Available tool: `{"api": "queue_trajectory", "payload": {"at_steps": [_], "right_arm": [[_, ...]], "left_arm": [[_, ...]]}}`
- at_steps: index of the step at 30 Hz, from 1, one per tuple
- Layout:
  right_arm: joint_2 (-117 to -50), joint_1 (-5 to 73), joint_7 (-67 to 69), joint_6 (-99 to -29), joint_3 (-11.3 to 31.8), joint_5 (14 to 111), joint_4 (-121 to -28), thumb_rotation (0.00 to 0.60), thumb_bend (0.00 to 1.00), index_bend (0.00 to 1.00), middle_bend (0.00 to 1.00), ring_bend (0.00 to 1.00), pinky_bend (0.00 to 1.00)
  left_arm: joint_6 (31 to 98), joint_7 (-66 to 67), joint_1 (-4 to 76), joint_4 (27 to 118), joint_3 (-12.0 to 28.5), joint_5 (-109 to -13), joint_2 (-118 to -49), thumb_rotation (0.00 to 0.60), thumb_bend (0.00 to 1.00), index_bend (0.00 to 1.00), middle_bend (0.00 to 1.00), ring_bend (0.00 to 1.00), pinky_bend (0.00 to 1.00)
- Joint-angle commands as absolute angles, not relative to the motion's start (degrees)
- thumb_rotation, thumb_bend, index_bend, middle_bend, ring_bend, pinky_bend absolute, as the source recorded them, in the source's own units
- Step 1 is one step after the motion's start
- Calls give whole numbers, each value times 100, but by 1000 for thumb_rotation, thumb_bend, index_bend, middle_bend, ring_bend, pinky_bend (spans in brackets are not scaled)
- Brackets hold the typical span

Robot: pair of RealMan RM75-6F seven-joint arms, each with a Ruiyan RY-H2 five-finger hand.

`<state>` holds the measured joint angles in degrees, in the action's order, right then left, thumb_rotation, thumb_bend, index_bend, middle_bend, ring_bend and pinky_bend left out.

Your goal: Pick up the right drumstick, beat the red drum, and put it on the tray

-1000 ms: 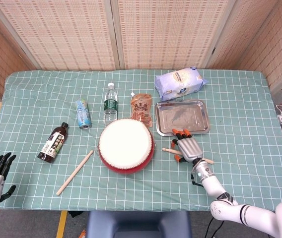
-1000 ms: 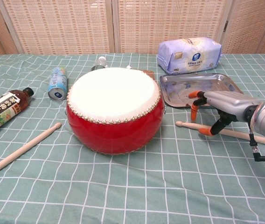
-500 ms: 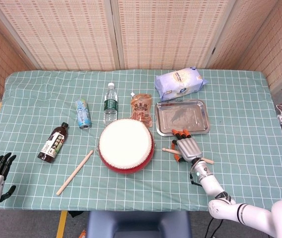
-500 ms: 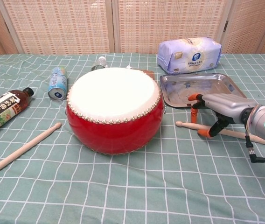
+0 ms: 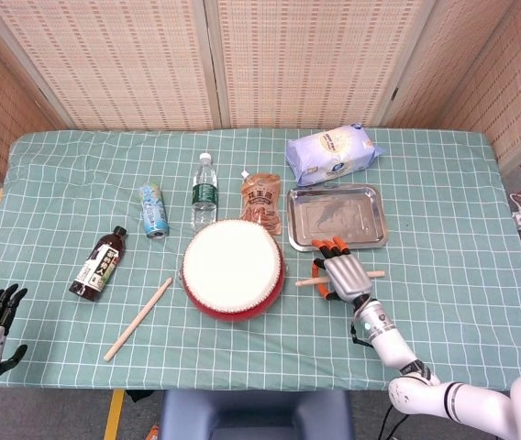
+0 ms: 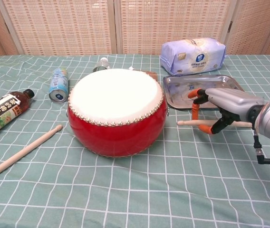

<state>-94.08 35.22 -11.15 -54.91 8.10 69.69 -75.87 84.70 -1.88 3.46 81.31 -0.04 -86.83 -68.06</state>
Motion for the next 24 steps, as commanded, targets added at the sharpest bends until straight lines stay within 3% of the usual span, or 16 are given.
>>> {"api": "queue_trajectory", "payload": {"at_steps": [1,6,11,17,20,24], "right_arm": [[-9027,3307,-531,-5893,819,7354,-8176,600,424,594,100,0,0],[-8548,3039,1052,-6096,878,7688,-8921,600,425,604,134,0,36],[-8300,2944,2825,-6020,874,8011,-9011,600,426,604,166,14,66],[-8369,2993,5178,-5890,827,8446,-8430,600,425,604,202,63,97],[-8425,3076,6479,-5941,670,8883,-8036,600,426,607,222,95,160],[-8558,3200,8048,-6151,482,9302,-7411,600,425,607,230,100,164]], "left_arm": [[8479,-185,339,8138,-3,-8680,-6790,600,225,41,4,0,33],[8486,-158,351,8195,-7,-8722,-6760,600,226,42,4,0,32],[8513,-79,388,8279,14,-8785,-6722,600,225,42,4,0,33],[8499,25,403,8382,3,-8806,-6699,600,225,42,4,0,32],[8491,63,397,8415,3,-8782,-6679,600,225,42,4,0,32],[8504,96,387,8460,3,-8776,-6655,600,225,42,4,0,32]]}}
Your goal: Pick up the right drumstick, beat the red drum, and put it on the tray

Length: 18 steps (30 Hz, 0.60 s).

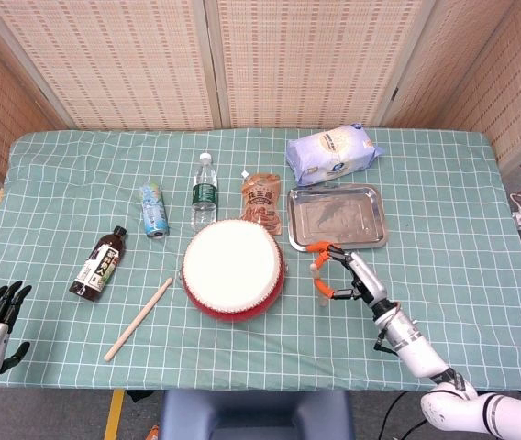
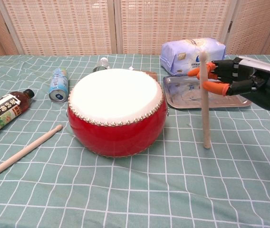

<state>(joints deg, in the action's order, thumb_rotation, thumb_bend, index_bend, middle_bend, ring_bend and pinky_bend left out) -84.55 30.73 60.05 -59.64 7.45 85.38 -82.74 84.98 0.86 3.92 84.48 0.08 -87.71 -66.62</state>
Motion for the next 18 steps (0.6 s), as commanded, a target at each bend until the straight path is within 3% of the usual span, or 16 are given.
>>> {"api": "queue_trajectory", "payload": {"at_steps": [1,6,18], "right_arm": [[-8600,3218,8307,-6211,437,9373,-7270,600,426,607,233,102,164],[-8824,3319,9679,-6482,237,9591,-6568,600,426,607,254,128,164],[-9439,3429,11581,-6832,-47,9630,-5184,600,425,606,282,191,218]], "left_arm": [[8506,103,385,8468,1,-8778,-6652,600,225,42,4,0,32],[8497,136,379,8497,-9,-8772,-6638,600,224,43,4,0,33],[8484,209,399,8577,-16,-8801,-6610,600,225,43,4,0,33]]}}
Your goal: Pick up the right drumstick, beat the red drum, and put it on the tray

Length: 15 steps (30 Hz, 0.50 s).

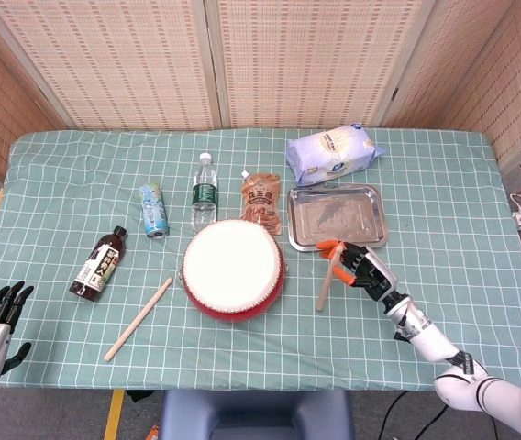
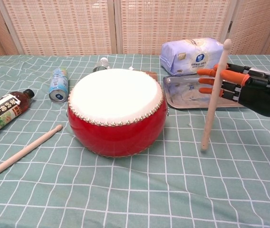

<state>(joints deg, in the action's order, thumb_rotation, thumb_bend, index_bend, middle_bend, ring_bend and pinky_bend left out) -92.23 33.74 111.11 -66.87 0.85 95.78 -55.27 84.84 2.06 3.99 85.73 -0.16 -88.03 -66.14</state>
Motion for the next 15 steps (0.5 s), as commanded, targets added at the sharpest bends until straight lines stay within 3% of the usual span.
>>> {"api": "queue_trajectory", "payload": {"at_steps": [1,11,15], "right_arm": [[-9472,3431,11687,-6863,-68,9637,-5104,600,425,605,285,196,222],[-9782,3441,12304,-7109,-254,9677,-4337,600,424,530,296,210,223],[-9832,3458,12388,-7201,-307,9698,-4196,600,367,511,296,210,223]], "left_arm": [[8484,210,397,8579,-17,-8800,-6609,600,225,43,4,0,33],[8468,218,396,8590,-27,-8795,-6606,600,223,43,4,0,33],[8481,225,395,8599,-21,-8798,-6600,600,224,43,4,0,33]]}}
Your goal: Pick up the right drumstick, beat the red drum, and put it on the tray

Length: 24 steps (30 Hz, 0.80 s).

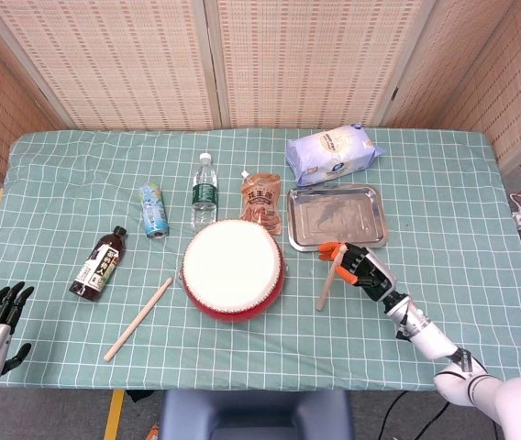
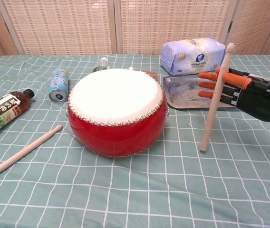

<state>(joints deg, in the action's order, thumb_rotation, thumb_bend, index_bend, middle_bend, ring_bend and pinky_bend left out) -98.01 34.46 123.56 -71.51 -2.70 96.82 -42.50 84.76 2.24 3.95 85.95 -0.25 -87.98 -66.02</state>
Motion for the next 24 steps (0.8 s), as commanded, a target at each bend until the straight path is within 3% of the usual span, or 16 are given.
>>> {"api": "queue_trajectory", "payload": {"at_steps": [1,9,24], "right_arm": [[-9836,3461,12399,-7220,-328,9711,-4177,600,350,508,296,210,223],[-9908,3474,12451,-7316,-429,9729,-4009,600,171,479,297,218,223],[-9846,3541,11679,-7543,-642,9915,-4359,600,156,494,316,263,287]], "left_arm": [[8480,227,394,8600,-21,-8795,-6600,600,224,43,4,0,33],[8452,244,396,8604,-35,-8789,-6602,600,225,43,4,0,32],[8443,234,393,8585,-45,-8788,-6622,600,225,43,4,0,32]]}}
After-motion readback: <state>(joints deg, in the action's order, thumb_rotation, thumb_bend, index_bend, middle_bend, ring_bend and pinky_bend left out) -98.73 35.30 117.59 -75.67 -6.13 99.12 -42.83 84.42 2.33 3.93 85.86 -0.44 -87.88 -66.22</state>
